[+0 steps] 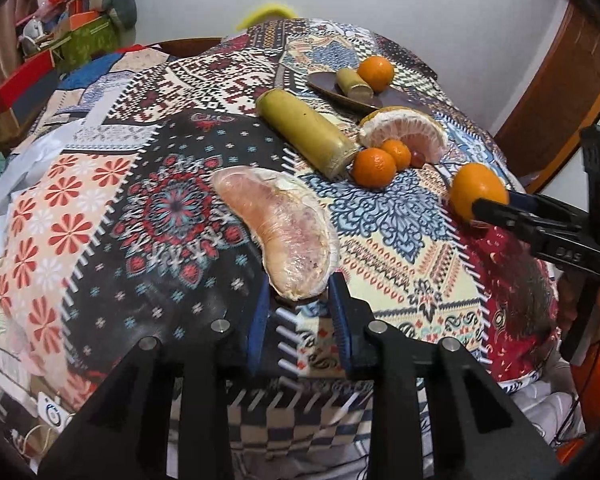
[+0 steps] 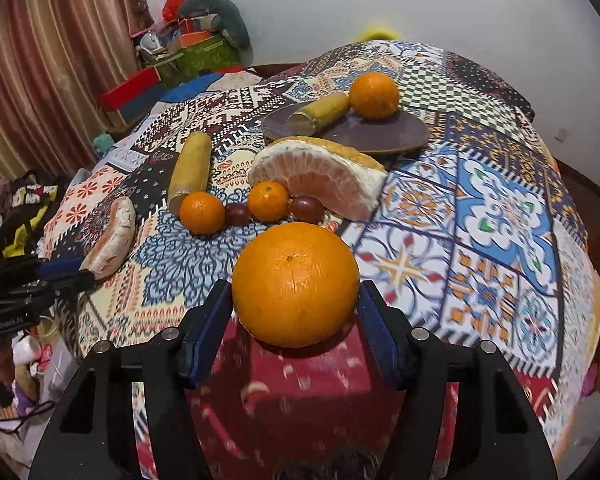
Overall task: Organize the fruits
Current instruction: 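Grasp the pomelo segment with the left tool while the right tool grasps another orange, then carry the pomelo segment and orange onto the dark plate with both tools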
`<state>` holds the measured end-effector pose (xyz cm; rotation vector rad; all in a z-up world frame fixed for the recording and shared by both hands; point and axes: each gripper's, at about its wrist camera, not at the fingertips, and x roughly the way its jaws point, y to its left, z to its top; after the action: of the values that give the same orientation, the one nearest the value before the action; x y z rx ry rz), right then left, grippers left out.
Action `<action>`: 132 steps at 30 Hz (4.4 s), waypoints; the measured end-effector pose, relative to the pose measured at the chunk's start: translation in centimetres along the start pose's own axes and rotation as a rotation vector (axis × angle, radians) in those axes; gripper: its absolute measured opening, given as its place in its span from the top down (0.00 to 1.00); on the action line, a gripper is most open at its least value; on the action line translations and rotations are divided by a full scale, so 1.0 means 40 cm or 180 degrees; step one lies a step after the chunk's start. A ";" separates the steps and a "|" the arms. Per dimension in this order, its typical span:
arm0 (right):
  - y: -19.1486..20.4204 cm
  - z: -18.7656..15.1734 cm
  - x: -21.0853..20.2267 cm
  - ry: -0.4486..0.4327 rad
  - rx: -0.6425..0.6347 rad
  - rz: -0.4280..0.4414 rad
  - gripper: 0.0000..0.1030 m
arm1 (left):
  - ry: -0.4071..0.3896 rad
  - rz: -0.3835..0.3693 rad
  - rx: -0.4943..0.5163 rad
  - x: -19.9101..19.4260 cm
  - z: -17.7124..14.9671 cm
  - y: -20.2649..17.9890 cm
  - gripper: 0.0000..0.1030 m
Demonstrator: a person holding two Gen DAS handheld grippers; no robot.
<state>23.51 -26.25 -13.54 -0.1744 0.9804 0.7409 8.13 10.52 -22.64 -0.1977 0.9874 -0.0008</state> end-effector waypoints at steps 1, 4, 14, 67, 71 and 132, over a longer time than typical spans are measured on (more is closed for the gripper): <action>-0.005 -0.005 -0.008 -0.0012 0.0025 0.0003 0.41 | 0.0020 0.0031 -0.0031 0.000 0.003 0.004 0.70; -0.017 -0.011 -0.025 -0.0057 0.0103 -0.0013 0.41 | 0.0064 0.0027 -0.0136 0.007 0.015 0.014 0.54; -0.031 0.012 -0.088 -0.0329 0.0178 -0.0005 0.55 | 0.0155 0.0023 -0.0180 0.077 0.089 0.011 0.51; -0.133 0.161 -0.015 -0.0506 0.0325 -0.0034 0.41 | -0.0703 -0.0144 0.0149 0.035 0.349 -0.126 0.58; -0.152 0.195 -0.020 -0.0604 0.0319 -0.0072 0.41 | -0.0747 -0.0151 0.0170 0.049 0.387 -0.136 0.58; -0.202 0.348 0.289 0.0051 0.0060 0.0020 0.39 | -0.0378 -0.0063 0.0385 0.306 0.602 -0.177 0.58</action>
<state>42.17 -20.32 -16.48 -0.1610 1.0031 0.7368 35.47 6.44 -18.72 -0.0954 0.8640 -0.0660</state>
